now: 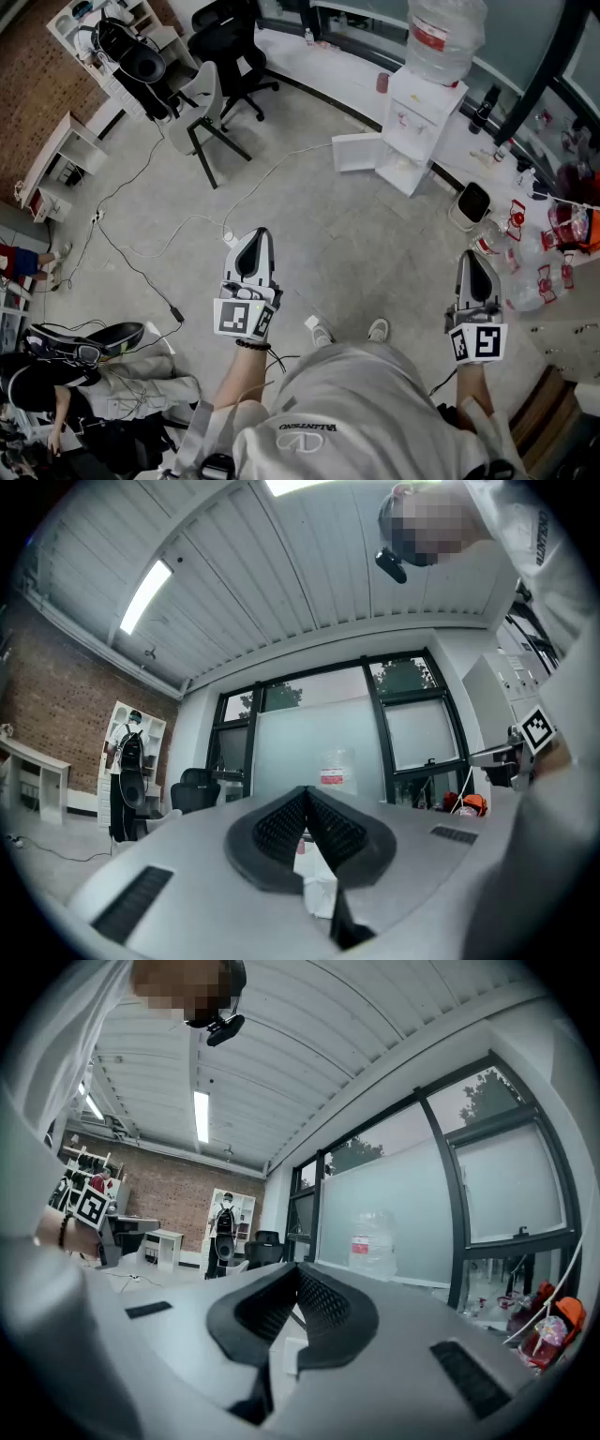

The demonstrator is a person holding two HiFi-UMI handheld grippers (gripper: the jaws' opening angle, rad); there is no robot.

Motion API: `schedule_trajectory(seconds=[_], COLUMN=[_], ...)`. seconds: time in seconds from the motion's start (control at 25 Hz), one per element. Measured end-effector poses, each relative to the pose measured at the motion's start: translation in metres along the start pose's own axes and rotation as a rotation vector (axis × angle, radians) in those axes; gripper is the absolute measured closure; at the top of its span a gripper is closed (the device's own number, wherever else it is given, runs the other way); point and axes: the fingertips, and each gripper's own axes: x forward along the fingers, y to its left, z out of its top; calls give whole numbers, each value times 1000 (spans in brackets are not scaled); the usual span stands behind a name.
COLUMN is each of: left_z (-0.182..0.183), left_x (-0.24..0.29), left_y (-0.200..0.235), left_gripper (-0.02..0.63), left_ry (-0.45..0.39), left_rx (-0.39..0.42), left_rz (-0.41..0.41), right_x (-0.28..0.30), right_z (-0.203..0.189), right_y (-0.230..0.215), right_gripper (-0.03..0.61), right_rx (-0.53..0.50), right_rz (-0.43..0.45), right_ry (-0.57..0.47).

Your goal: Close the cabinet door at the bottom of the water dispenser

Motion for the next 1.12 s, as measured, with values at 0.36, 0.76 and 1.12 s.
schedule_trajectory(seconds=[0.36,0.76,1.12], left_z=[-3,0,-12], left_x=[-13,-33,-43], left_y=[9,36,47], left_gripper=[611,611,611], left_ry=[-3,-14,-5], left_rx=[-12,-39,-52], left_rz=[-21,-78,-117], right_x=[0,10,18], right_z=[1,1,0], right_y=[23,78,115], right_gripper=[561,561,561], right_rx=[30,42,22], right_rz=[0,-3,23], right_ry=[-24,-24,-9])
